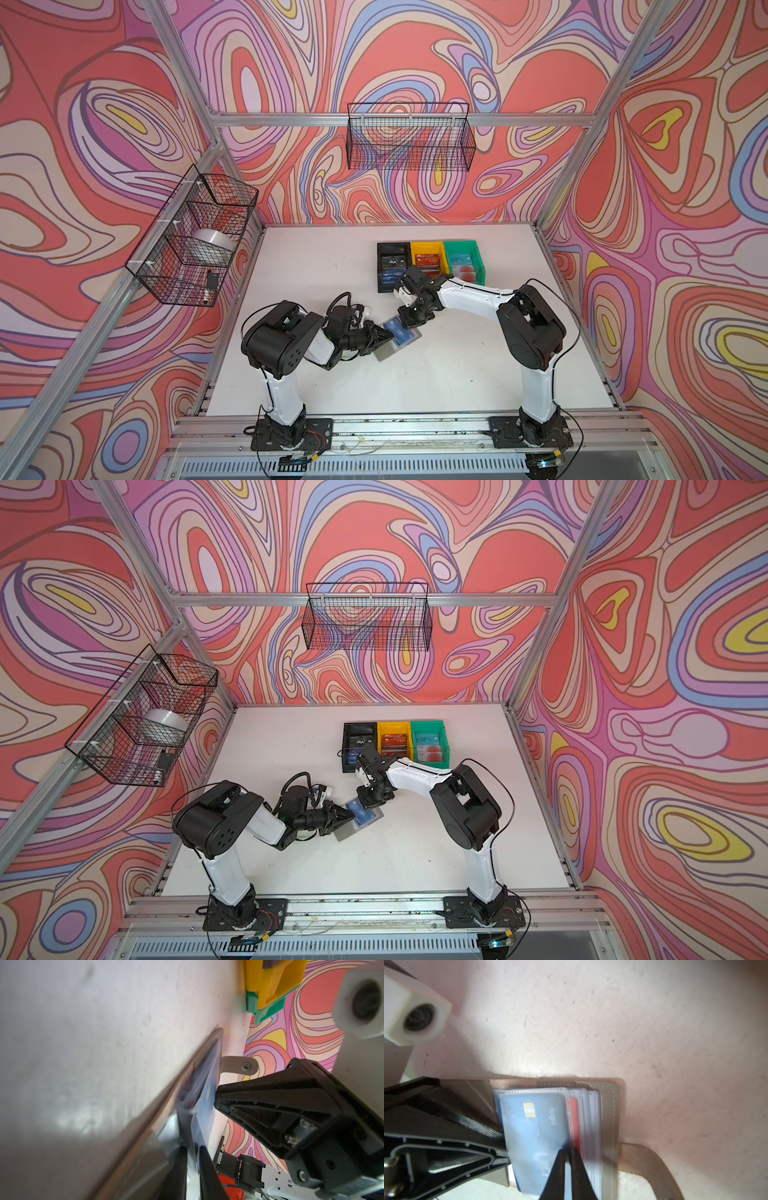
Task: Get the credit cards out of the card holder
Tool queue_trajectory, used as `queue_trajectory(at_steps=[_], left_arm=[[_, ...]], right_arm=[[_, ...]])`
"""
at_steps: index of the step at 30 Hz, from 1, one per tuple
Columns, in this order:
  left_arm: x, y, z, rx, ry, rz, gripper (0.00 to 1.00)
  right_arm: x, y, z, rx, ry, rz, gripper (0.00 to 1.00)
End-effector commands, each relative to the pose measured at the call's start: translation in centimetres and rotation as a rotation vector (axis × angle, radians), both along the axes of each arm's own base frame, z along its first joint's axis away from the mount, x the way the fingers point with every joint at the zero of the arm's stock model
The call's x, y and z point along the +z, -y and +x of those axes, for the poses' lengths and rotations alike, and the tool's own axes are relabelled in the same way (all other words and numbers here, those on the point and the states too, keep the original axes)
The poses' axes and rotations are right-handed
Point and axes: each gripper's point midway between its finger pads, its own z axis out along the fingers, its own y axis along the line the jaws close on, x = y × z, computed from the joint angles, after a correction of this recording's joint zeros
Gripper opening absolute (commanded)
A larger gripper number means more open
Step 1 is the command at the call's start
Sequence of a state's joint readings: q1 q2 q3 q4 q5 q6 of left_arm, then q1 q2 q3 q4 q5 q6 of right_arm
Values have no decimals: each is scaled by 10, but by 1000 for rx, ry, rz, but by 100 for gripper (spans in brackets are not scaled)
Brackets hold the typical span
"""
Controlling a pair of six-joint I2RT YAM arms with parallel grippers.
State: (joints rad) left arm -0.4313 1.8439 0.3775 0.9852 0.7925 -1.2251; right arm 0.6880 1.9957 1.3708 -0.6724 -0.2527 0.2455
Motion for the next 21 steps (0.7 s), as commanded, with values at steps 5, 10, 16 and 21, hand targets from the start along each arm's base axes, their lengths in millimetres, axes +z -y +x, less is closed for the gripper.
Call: queue_trajectory(at_steps=[5,10,16,21], left_arm=[[-17,-8,-3,38,-73,16,14],[-19,-9,-4,34,-82,32,14],[-18,-9,-4,34,-81,28,13],[-15,-9,-5,34,-83,20,14]], right_arm=[[-47,32,-18,-18,-98,-163,12],[-49,31,-18,-16,-100,-166,11],[-50,32,-19,-13,-103,-170,12],[-52,32,-19,-12,-108,-169,12]])
